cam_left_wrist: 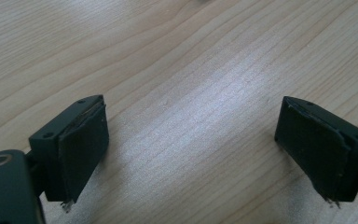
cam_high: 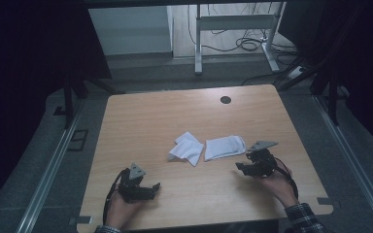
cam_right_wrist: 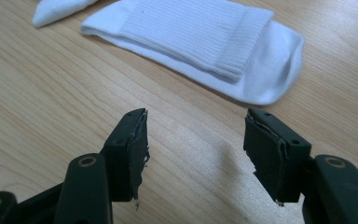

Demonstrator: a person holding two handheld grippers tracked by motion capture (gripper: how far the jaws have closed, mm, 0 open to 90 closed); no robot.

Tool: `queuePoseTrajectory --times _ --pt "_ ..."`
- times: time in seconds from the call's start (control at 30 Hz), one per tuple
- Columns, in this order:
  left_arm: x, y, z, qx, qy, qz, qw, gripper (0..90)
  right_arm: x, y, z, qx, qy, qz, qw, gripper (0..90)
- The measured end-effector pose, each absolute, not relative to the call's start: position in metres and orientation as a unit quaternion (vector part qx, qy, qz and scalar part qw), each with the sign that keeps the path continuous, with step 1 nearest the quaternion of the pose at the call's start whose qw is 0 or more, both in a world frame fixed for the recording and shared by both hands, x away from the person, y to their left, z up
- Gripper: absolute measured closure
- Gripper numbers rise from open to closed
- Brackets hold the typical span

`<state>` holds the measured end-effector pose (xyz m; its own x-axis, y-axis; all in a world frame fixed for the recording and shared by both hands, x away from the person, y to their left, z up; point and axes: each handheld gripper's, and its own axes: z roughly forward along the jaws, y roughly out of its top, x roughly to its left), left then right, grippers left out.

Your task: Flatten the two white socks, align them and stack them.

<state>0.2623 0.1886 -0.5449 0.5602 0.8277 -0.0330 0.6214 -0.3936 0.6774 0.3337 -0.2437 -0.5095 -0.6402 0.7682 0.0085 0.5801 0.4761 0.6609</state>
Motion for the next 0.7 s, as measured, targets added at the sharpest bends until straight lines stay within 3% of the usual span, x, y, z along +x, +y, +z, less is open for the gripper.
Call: queuePoseTrajectory --times 0.13,0.5,0.7 --pt "0.262 0.188 -0.545 0.819 0.443 0.157 0.329 9.8 0.340 -0.244 -0.507 0.404 0.845 0.320 0.141 40.5" --pt "0.262 0.188 -0.545 0.819 0.443 0.157 0.329 9.9 0.365 -0.240 -0.497 0.414 0.836 0.330 0.143 63.2" --pt "0.262 0.188 -0.545 0.819 0.443 0.157 0.329 9.9 0.382 -0.234 -0.499 0.425 0.831 0.331 0.140 70.4"
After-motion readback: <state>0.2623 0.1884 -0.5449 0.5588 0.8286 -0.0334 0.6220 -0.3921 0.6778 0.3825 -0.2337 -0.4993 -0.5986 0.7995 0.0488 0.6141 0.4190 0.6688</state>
